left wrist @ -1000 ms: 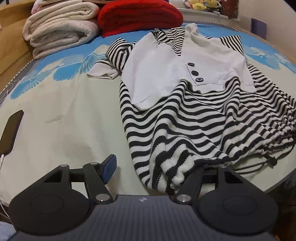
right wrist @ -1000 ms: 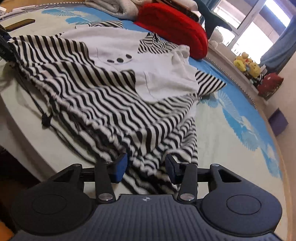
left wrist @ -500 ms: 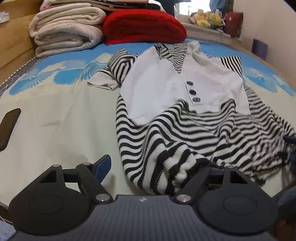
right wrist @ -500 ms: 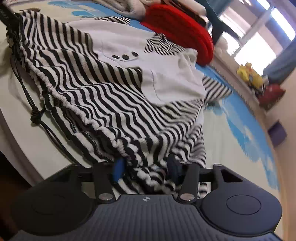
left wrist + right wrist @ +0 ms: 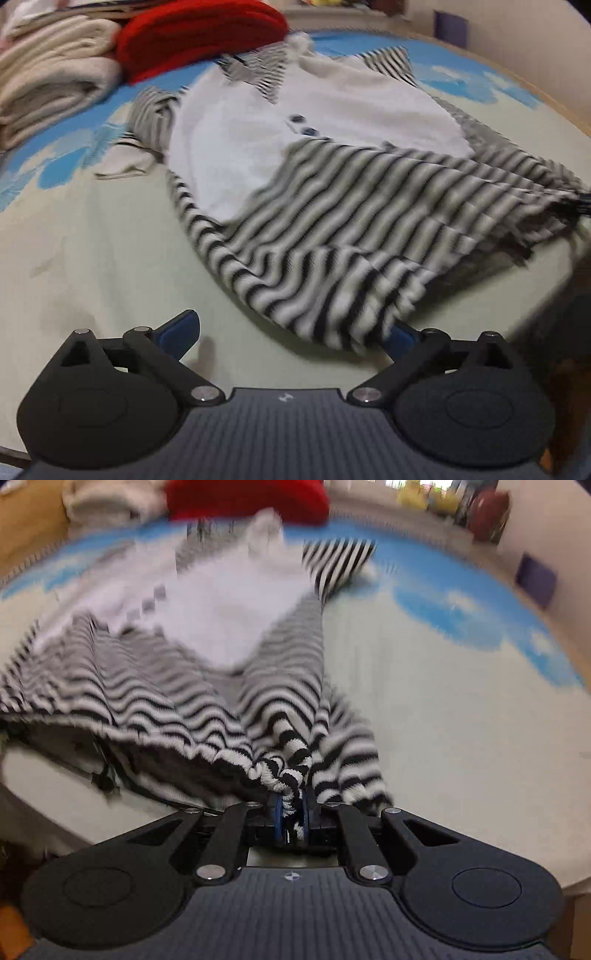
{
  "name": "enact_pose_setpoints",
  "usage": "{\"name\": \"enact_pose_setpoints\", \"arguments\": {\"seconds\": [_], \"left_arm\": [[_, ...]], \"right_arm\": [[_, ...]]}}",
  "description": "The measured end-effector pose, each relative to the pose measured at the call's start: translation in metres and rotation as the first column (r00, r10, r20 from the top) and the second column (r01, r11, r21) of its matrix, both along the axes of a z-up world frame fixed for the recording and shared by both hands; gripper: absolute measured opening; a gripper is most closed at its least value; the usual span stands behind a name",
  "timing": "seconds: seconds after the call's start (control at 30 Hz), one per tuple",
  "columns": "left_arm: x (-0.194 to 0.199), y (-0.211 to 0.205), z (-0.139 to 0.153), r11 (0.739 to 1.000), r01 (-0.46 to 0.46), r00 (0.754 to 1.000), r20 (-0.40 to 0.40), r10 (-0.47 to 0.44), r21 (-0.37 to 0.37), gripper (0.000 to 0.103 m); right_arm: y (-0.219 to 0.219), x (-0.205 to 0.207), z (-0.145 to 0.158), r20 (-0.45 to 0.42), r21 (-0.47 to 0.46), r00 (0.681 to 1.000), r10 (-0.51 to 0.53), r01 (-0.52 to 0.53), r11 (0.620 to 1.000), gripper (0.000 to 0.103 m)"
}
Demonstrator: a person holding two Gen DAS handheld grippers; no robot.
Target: Fold small clothes
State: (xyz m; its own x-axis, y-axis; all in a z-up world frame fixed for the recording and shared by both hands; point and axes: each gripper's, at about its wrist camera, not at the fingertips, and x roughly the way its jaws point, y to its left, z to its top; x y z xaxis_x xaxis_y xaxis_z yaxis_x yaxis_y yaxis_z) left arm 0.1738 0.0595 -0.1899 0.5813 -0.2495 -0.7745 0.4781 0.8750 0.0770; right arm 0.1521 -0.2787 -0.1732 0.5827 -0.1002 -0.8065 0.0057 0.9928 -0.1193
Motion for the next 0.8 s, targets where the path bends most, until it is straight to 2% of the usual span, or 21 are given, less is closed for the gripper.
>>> {"name": "enact_pose_setpoints", "arguments": {"seconds": [0.07,0.13,0.2,0.27,0.3,0.37,0.4,0.43,0.53,0.6,0.63,0.67,0.7,0.73,0.77,0.8], "left_arm": [[-0.006,0.009,0.009,0.998,0.025,0.999,-0.027,-0.026,-0.055,0.101],[-0.014,0.024,0.020,0.991,0.017,1.000,-0.023,-0.021,-0.136,0.102],[-0.016,0.039,0.027,0.979,-0.014,1.000,-0.027,0.008,-0.205,0.102],[-0.007,0.048,0.029,0.964,-0.077,0.996,-0.055,0.065,-0.254,0.102],[-0.001,0.050,0.029,0.953,-0.107,0.993,-0.080,0.088,-0.282,0.102],[0.013,0.054,0.028,0.921,-0.171,0.982,-0.135,0.131,-0.349,0.102],[0.023,0.052,0.026,0.906,-0.204,0.975,-0.164,0.152,-0.371,0.102],[0.030,0.048,0.024,0.900,-0.228,0.968,-0.189,0.167,-0.373,0.102],[0.052,0.033,0.008,0.896,-0.266,0.944,-0.285,0.168,-0.355,0.102],[0.060,0.021,-0.007,0.893,-0.282,0.920,-0.362,0.148,-0.351,0.099],[0.059,0.015,-0.010,0.895,-0.286,0.919,-0.362,0.155,-0.343,0.094],[0.056,0.008,-0.009,0.903,-0.277,0.932,-0.320,0.169,-0.328,0.081],[0.055,0.000,-0.007,0.921,-0.235,0.946,-0.292,0.143,-0.311,0.030],[0.055,-0.007,-0.005,0.937,-0.208,0.949,-0.291,0.123,-0.281,0.008],[0.053,-0.009,-0.002,0.943,-0.216,0.947,-0.289,0.139,-0.254,0.008],[0.050,-0.009,0.004,0.950,-0.213,0.948,-0.284,0.144,-0.229,0.005]], "right_arm": [[0.004,0.001,-0.007,-0.018,-0.063,1.000,0.009,-0.010,0.998,0.010],[-0.010,0.003,-0.003,0.001,-0.073,0.998,-0.066,0.066,0.995,0.010],[-0.031,0.005,0.000,-0.005,0.029,0.988,-0.155,0.155,0.988,0.010],[-0.042,0.006,-0.003,-0.038,0.164,0.987,-0.157,0.161,0.973,0.014],[-0.041,0.007,-0.003,-0.045,0.191,0.989,-0.141,0.147,0.971,0.018],[-0.037,0.008,0.005,-0.038,0.218,0.993,-0.110,0.116,0.969,0.036],[-0.041,0.008,0.013,-0.030,0.255,0.995,-0.099,0.104,0.961,0.053],[-0.045,0.002,0.021,-0.013,0.300,0.995,-0.101,0.101,0.948,0.060],[-0.064,-0.012,0.046,0.052,0.395,0.987,-0.151,0.118,0.911,0.066],[-0.081,-0.012,0.053,0.062,0.468,0.975,-0.214,0.161,0.869,0.070],[-0.088,-0.007,0.050,0.052,0.497,0.966,-0.254,0.195,0.845,0.070],[-0.096,0.001,0.042,0.021,0.511,0.950,-0.313,0.259,0.820,0.070],[-0.099,0.009,0.032,-0.019,0.504,0.938,-0.346,0.308,0.807,0.067],[-0.099,0.021,0.017,-0.061,0.486,0.933,-0.354,0.337,0.806,0.039],[-0.093,0.032,0.002,-0.095,0.446,0.937,-0.337,0.342,0.827,0.017],[-0.085,0.038,-0.007,-0.120,0.409,0.944,-0.307,0.329,0.851,0.009]]}}
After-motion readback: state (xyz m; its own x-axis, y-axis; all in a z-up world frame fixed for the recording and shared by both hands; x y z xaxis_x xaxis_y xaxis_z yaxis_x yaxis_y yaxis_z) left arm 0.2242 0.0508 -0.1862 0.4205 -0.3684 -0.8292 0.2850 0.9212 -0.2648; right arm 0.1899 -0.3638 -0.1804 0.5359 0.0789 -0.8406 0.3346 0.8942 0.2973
